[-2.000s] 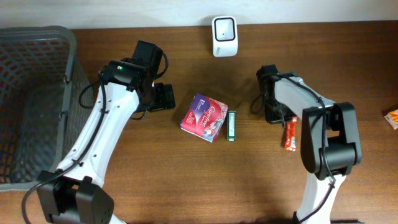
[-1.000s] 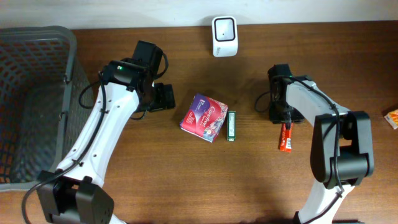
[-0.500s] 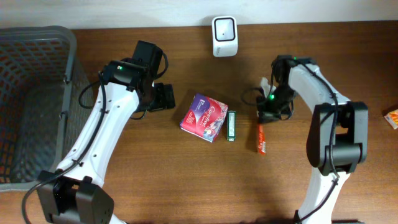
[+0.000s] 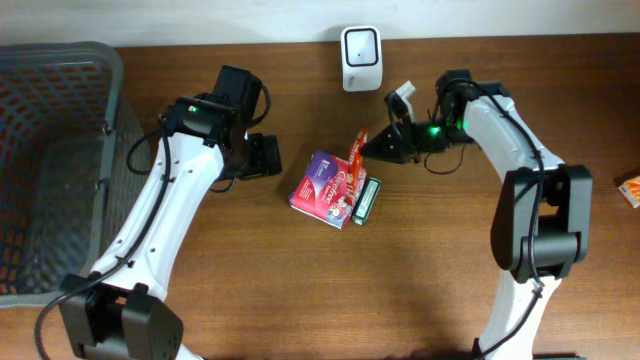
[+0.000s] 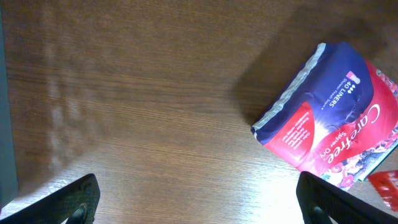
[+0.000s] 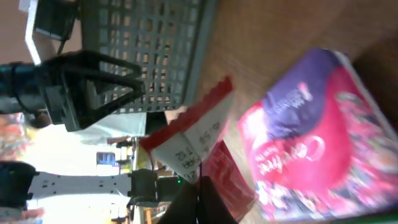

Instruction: Scan the item barcode

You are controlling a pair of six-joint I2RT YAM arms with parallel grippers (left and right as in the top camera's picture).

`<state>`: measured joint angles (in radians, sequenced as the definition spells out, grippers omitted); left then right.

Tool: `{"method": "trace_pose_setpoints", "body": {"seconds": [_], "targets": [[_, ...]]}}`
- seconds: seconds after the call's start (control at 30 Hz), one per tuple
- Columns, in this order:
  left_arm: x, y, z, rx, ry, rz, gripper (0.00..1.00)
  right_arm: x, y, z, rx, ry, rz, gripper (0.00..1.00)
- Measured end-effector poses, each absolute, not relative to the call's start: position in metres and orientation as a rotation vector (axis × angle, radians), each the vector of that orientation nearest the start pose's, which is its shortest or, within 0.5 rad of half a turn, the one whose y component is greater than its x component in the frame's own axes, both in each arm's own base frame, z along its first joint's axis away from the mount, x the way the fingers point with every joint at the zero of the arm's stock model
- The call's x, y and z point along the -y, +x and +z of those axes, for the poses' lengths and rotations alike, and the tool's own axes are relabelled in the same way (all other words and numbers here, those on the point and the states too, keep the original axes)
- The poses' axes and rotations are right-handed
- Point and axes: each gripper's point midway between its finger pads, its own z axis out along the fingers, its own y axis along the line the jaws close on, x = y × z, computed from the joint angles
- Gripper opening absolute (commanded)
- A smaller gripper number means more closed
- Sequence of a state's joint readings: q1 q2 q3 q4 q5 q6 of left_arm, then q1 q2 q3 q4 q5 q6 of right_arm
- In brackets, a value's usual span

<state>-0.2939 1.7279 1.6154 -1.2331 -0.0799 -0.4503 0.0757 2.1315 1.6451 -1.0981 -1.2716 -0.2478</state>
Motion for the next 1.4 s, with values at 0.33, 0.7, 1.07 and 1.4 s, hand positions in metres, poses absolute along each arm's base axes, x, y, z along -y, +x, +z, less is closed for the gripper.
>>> {"method": "trace_pose_setpoints", "body": {"seconds": [0.33, 0.7, 1.07, 1.4], "targets": [[0.093, 0.354, 0.167, -2.894, -0.24, -0.011, 0.99, -0.166, 0.383, 0.038, -2.926, 0.008, 1.321, 0.36], [0.093, 0.354, 0.167, -2.893, -0.24, -0.011, 0.99, -0.128, 0.39, 0.075, -3.144, -0.091, 0.785, 0.54], [0.093, 0.354, 0.167, -2.893, -0.24, -0.011, 0.99, -0.174, 0.367, 0.035, -3.241, 0.035, 0.438, 0.46], [0.093, 0.354, 0.167, -2.893, -0.24, -0.011, 0.99, -0.165, 0.367, 0.03, -3.237, 0.087, 0.251, 0.22]]}}
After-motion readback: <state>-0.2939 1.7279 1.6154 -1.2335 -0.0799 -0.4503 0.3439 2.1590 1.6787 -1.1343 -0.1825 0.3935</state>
